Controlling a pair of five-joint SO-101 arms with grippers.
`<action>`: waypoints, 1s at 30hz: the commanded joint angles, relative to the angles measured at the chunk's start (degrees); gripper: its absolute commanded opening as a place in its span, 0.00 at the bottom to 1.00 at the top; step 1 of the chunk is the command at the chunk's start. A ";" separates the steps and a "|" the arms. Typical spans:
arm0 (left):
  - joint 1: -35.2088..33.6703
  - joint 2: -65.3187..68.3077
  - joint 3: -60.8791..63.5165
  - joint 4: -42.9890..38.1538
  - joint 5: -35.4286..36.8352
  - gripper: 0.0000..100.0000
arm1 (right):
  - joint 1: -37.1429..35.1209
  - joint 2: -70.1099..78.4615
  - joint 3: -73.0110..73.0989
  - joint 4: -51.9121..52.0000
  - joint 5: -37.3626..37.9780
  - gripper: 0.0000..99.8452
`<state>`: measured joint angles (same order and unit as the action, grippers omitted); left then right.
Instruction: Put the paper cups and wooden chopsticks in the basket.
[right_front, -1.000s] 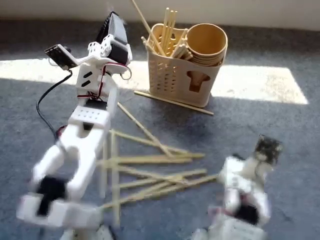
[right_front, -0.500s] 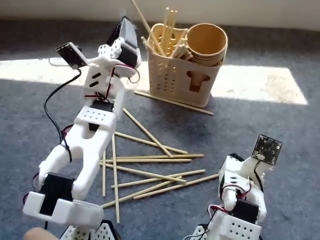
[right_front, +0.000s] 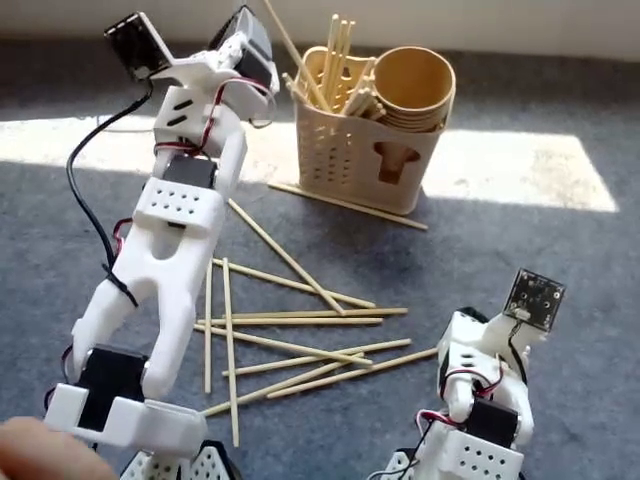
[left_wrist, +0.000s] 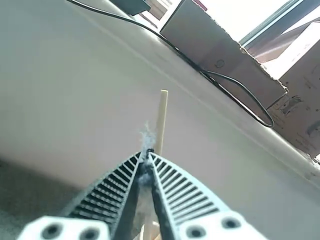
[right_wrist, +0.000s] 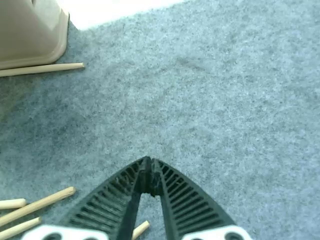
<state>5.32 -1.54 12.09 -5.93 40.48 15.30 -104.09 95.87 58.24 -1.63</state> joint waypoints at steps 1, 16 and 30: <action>-1.01 3.47 -6.64 0.00 -1.58 0.01 | 0.57 -0.22 5.49 0.40 -0.35 0.01; -0.92 21.93 -18.24 -8.79 7.56 0.01 | 0.57 -0.22 5.49 0.40 -0.35 0.01; -1.19 7.96 -6.11 -8.97 14.68 0.01 | 0.57 -0.22 5.49 0.40 -0.35 0.01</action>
<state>4.79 11.65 5.14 -13.76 54.55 15.30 -104.09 95.87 58.24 -1.63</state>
